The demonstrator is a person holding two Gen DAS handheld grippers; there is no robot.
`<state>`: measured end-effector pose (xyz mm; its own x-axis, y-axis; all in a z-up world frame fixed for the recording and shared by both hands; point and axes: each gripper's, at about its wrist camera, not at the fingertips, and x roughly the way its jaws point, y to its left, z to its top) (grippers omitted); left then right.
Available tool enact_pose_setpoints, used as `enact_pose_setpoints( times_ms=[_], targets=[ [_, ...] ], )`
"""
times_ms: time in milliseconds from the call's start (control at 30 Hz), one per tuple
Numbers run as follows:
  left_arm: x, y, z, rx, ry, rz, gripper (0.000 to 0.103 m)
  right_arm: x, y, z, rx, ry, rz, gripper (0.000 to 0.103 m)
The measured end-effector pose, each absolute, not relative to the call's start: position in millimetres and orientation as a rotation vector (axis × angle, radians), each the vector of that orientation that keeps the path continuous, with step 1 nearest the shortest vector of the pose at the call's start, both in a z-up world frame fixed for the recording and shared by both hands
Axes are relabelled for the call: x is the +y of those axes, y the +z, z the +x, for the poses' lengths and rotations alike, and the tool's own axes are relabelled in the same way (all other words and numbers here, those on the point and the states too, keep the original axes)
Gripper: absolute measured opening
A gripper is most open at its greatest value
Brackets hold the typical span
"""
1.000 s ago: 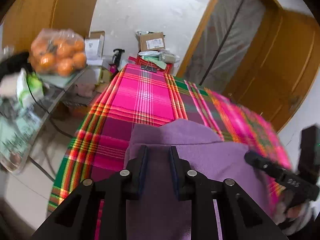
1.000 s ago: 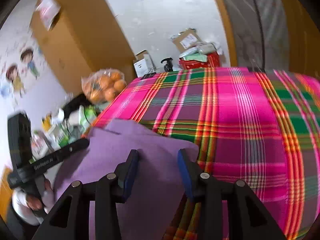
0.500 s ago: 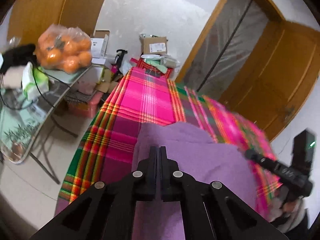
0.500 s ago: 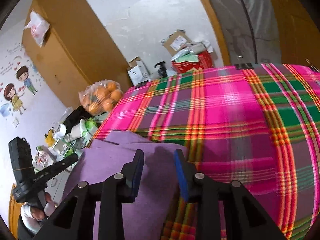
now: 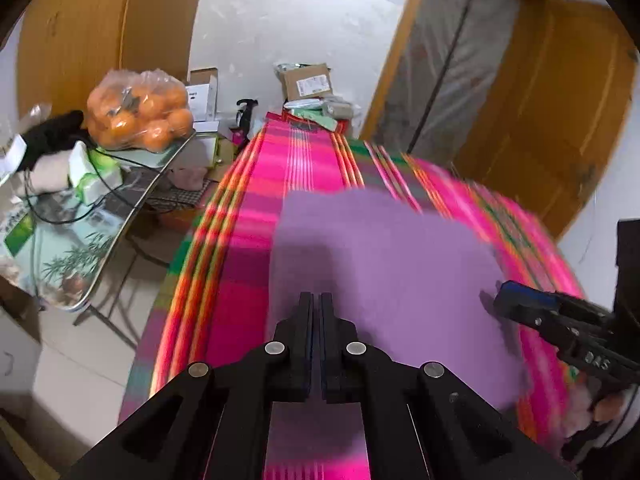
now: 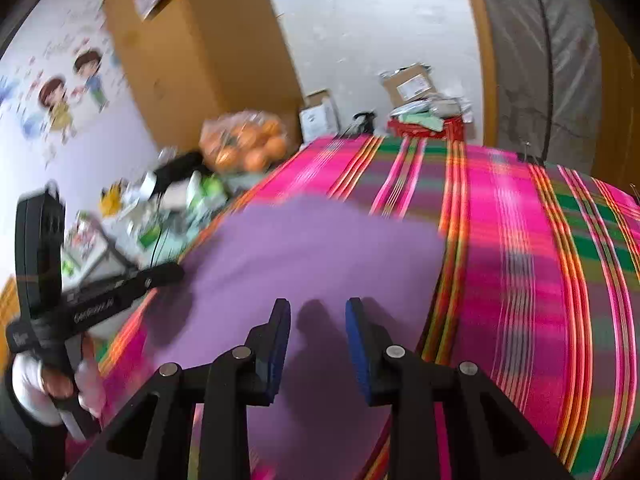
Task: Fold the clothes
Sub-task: 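Release the bundle and pull both grippers back from it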
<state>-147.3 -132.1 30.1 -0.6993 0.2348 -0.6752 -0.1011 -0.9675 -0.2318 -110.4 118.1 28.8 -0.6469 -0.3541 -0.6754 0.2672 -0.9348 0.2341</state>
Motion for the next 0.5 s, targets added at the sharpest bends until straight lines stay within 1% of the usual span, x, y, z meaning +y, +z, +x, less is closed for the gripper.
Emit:
enact_pose_setpoints(
  times_ms=[100, 133, 200, 333, 367, 400, 500],
  targets=[
    [-128.7, 20.9, -125.8, -0.235, 2.732, -1.136, 0.002, 109.3, 23.5, -81.5, -0.087, -2.585, 1.096, 0.030],
    [-129.5, 19.4, -124.6, -0.257, 2.728, -1.140, 0.002, 110.0, 21.3, -77.3, -0.080, -2.592, 1.117, 0.030],
    [-132.9, 22.6, -121.2, -0.307, 2.732, -1.154, 0.002, 114.7, 16.8, -70.0, -0.101, -2.604, 1.174, 0.030],
    [-126.9, 23.8, -112.0, -0.283, 2.739, -1.157, 0.003, 114.8, 15.6, -54.9, -0.106, -2.588, 1.172, 0.030],
    [-124.7, 19.5, -113.1, -0.263, 2.737, -1.173, 0.003, 113.8, 9.6, -55.1, -0.098, -2.579, 1.201, 0.030],
    [-123.4, 15.8, -113.2, -0.254, 2.742, -1.180, 0.003, 114.4, 7.7, -54.4, -0.099, -2.584, 1.211, 0.027],
    [-119.6, 19.2, -101.6, -0.243, 2.753, -1.193, 0.003, 117.6, 14.5, -45.4, -0.138, -2.596, 1.201, 0.027]
  ],
)
